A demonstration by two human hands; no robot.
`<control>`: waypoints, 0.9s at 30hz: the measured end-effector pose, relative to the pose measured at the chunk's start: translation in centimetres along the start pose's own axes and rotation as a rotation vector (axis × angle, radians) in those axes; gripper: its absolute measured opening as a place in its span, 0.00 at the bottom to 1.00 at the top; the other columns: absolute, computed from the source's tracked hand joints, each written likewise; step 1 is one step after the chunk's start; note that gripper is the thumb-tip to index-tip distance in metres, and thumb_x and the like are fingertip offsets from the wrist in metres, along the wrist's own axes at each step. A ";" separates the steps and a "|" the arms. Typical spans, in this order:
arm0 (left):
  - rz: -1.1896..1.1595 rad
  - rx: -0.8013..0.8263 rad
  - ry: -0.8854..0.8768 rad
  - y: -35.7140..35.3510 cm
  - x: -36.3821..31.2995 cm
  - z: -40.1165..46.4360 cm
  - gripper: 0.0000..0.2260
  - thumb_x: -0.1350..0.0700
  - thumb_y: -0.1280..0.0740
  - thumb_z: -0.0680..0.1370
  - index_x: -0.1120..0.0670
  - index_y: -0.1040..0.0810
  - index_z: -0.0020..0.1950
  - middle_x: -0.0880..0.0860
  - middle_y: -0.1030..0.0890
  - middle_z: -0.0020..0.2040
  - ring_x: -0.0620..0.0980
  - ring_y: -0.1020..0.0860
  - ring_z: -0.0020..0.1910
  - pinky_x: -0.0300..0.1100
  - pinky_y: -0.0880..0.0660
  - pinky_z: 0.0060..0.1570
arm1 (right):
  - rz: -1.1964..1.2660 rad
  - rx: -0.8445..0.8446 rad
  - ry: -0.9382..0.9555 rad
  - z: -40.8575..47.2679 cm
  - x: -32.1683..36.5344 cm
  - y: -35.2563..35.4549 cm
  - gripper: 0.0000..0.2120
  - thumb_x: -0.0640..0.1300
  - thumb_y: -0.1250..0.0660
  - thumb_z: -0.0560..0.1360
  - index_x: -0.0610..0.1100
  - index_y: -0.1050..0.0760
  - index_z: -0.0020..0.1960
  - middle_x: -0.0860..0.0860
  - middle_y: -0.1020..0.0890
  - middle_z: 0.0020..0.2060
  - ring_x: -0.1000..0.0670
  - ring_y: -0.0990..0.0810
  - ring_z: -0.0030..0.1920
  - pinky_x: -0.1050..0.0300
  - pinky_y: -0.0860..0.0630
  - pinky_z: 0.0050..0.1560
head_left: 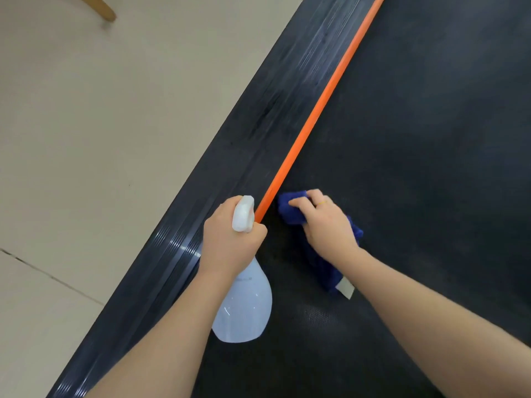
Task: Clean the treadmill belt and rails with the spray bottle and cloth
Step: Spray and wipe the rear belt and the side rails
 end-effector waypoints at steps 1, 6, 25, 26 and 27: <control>-0.004 0.000 0.001 0.0 0.2 0.0 0.14 0.57 0.41 0.63 0.58 0.25 0.46 0.61 0.22 0.46 0.60 0.26 0.47 0.52 0.27 0.46 | -0.015 -0.057 -0.112 1.5 -1.1 0.7 0.16 0.31 0.36 0.69 0.41 0.26 0.55 0.39 0.26 0.52 0.37 0.25 0.43 0.48 0.26 0.34; -0.020 0.014 0.018 0.0 0.1 0.1 0.12 0.58 0.37 0.67 0.59 0.25 0.49 0.56 0.22 0.46 0.57 0.25 0.47 0.48 0.28 0.47 | -0.015 -0.128 -0.403 0.9 -0.4 0.5 0.14 0.32 0.40 0.73 0.41 0.27 0.57 0.40 0.29 0.55 0.38 0.27 0.47 0.49 0.29 0.39; -0.038 0.019 0.009 -0.1 0.2 0.0 0.12 0.55 0.41 0.64 0.50 0.31 0.46 0.51 0.24 0.46 0.50 0.29 0.44 0.47 0.28 0.47 | -0.056 -0.033 -0.233 -2.0 -1.8 1.7 0.19 0.33 0.34 0.68 0.46 0.26 0.58 0.42 0.27 0.43 0.39 0.27 0.31 0.56 0.37 0.31; -0.031 0.020 0.003 -0.1 0.3 0.1 0.11 0.56 0.41 0.64 0.50 0.32 0.46 0.52 0.25 0.45 0.50 0.30 0.43 0.49 0.28 0.48 | -0.058 -0.081 -0.365 -1.0 -2.3 1.7 0.19 0.34 0.37 0.72 0.47 0.27 0.61 0.42 0.28 0.47 0.40 0.27 0.34 0.55 0.36 0.33; -0.025 0.021 0.000 -0.1 0.4 0.1 0.11 0.56 0.41 0.64 0.50 0.33 0.45 0.52 0.26 0.44 0.50 0.31 0.43 0.50 0.28 0.48 | -0.039 -0.118 -0.497 -0.5 -2.2 1.4 0.19 0.36 0.40 0.74 0.47 0.29 0.63 0.43 0.29 0.50 0.41 0.29 0.36 0.54 0.36 0.35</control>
Point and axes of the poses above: each hand's wrist, its own z-axis towards the middle knuckle, its own y-axis out of the back of the hand, x = y × z, the point moved 1 cm from there along z, towards the middle knuckle
